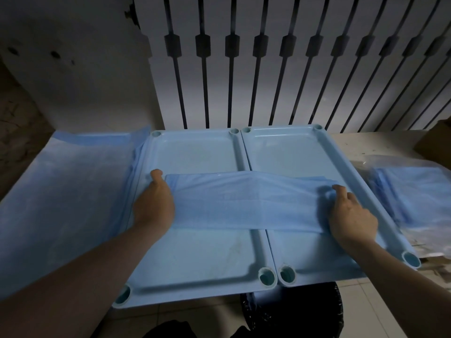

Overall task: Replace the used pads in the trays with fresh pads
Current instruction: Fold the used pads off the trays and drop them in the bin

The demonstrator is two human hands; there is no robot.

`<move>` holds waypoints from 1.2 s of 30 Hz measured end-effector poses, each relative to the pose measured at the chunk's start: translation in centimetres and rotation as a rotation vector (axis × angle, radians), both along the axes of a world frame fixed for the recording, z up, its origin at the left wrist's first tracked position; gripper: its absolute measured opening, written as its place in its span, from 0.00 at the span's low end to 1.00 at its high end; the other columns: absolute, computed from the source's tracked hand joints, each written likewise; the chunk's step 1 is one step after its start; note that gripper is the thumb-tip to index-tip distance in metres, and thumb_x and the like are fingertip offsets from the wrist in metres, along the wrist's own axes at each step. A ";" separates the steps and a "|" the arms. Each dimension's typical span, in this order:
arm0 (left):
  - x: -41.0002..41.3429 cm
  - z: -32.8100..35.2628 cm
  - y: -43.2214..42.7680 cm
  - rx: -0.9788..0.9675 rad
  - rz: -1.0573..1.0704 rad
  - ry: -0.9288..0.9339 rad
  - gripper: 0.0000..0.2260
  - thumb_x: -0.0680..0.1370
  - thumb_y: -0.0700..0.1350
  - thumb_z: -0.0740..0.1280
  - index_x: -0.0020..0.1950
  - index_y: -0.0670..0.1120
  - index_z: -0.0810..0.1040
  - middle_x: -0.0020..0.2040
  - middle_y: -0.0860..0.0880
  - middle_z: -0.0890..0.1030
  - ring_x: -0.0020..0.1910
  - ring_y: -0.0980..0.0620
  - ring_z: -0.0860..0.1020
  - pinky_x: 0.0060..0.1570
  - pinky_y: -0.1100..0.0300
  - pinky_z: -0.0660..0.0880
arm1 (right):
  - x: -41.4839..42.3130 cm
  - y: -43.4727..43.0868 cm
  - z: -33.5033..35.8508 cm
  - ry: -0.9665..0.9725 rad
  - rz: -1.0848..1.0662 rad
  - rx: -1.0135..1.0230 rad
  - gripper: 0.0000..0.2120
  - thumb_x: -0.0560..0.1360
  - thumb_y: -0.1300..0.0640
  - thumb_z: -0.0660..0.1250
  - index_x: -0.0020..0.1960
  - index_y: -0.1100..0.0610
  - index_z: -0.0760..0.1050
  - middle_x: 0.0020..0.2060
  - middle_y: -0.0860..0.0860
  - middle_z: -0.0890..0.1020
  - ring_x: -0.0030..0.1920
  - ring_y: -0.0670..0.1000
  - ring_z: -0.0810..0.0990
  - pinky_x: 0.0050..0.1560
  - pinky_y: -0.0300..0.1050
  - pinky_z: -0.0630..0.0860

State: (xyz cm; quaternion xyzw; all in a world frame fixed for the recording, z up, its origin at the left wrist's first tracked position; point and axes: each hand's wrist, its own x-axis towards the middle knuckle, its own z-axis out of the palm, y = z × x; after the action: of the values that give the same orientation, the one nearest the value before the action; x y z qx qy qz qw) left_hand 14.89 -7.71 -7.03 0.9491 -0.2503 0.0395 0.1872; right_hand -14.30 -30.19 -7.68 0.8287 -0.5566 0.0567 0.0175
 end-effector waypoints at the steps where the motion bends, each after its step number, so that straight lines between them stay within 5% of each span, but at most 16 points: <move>1: 0.2 0.0 0.0 -0.052 0.008 0.014 0.17 0.81 0.37 0.57 0.69 0.45 0.60 0.53 0.39 0.80 0.48 0.37 0.78 0.38 0.52 0.66 | -0.1 0.0 -0.1 0.004 0.002 -0.004 0.24 0.79 0.63 0.51 0.74 0.51 0.57 0.58 0.59 0.76 0.48 0.65 0.80 0.40 0.52 0.71; 4: 0.4 -0.2 0.1 -0.211 0.029 0.093 0.18 0.81 0.45 0.60 0.69 0.45 0.61 0.52 0.38 0.80 0.49 0.35 0.78 0.39 0.52 0.65 | -0.2 -0.1 -0.2 -0.003 0.002 -0.006 0.23 0.80 0.62 0.52 0.73 0.51 0.57 0.57 0.59 0.76 0.47 0.64 0.80 0.42 0.55 0.75; 7: -0.1 -0.2 0.4 -0.166 -0.011 0.104 0.21 0.79 0.45 0.63 0.70 0.44 0.61 0.60 0.40 0.76 0.55 0.36 0.77 0.42 0.50 0.69 | -0.1 -0.2 -0.3 -0.025 -0.011 0.013 0.22 0.79 0.62 0.54 0.73 0.53 0.59 0.58 0.60 0.74 0.49 0.65 0.79 0.47 0.58 0.76; 11: -1.5 -0.2 -0.2 -0.045 -0.212 -0.171 0.25 0.77 0.44 0.67 0.72 0.40 0.66 0.73 0.40 0.66 0.69 0.39 0.66 0.67 0.45 0.64 | 0.6 -0.2 -0.4 -0.170 0.083 -0.218 0.22 0.74 0.62 0.62 0.69 0.60 0.68 0.61 0.63 0.72 0.57 0.66 0.72 0.56 0.60 0.68; 14: -4.0 0.4 -2.8 -0.104 -0.532 -0.183 0.28 0.80 0.55 0.54 0.77 0.42 0.59 0.79 0.45 0.55 0.78 0.46 0.54 0.76 0.48 0.50 | 3.0 1.5 0.3 -0.443 0.423 -0.180 0.22 0.78 0.54 0.54 0.69 0.60 0.70 0.67 0.60 0.73 0.67 0.62 0.71 0.64 0.58 0.67; 17: -6.9 0.7 -6.2 -0.026 -0.748 -0.098 0.34 0.76 0.63 0.37 0.79 0.47 0.45 0.78 0.52 0.41 0.78 0.54 0.40 0.76 0.52 0.38 | 6.1 4.1 0.7 -0.478 0.730 0.070 0.26 0.80 0.48 0.46 0.76 0.56 0.62 0.75 0.51 0.64 0.77 0.50 0.56 0.76 0.52 0.51; 22: -7.9 -1.7 -8.5 0.045 -0.675 0.091 0.41 0.68 0.65 0.28 0.79 0.48 0.40 0.79 0.52 0.40 0.76 0.58 0.37 0.75 0.56 0.35 | 7.9 5.0 -1.1 -0.400 0.735 0.227 0.32 0.78 0.41 0.39 0.79 0.53 0.52 0.78 0.47 0.54 0.77 0.43 0.47 0.77 0.46 0.41; 26: -7.8 -2.9 -7.8 0.143 -0.648 0.000 0.39 0.69 0.63 0.25 0.78 0.47 0.37 0.79 0.51 0.38 0.76 0.57 0.37 0.75 0.54 0.35 | 7.8 4.7 -2.0 -0.368 0.713 0.270 0.32 0.79 0.39 0.39 0.79 0.51 0.50 0.78 0.45 0.50 0.77 0.41 0.45 0.77 0.45 0.38; 32: -7.9 -3.1 -8.1 0.161 -0.595 -0.038 0.40 0.69 0.63 0.25 0.78 0.46 0.38 0.79 0.50 0.39 0.77 0.56 0.37 0.75 0.53 0.35 | 7.5 3.6 -1.6 -0.358 0.678 0.249 0.34 0.77 0.39 0.38 0.79 0.53 0.52 0.78 0.48 0.54 0.78 0.44 0.48 0.76 0.44 0.39; 36: -7.7 -2.7 -8.1 0.075 -0.578 0.047 0.40 0.70 0.64 0.29 0.79 0.47 0.42 0.79 0.51 0.43 0.78 0.55 0.40 0.75 0.55 0.36 | 6.1 1.6 -1.9 -0.486 0.392 -0.063 0.25 0.75 0.55 0.54 0.69 0.63 0.70 0.65 0.60 0.75 0.66 0.62 0.73 0.68 0.56 0.65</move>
State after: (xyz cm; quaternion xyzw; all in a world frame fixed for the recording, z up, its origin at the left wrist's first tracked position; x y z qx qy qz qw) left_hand 7.24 -15.78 -9.75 0.8453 -0.5073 -0.0468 0.1610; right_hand -8.24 -28.63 -9.59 0.8814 -0.3723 0.2725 -0.1016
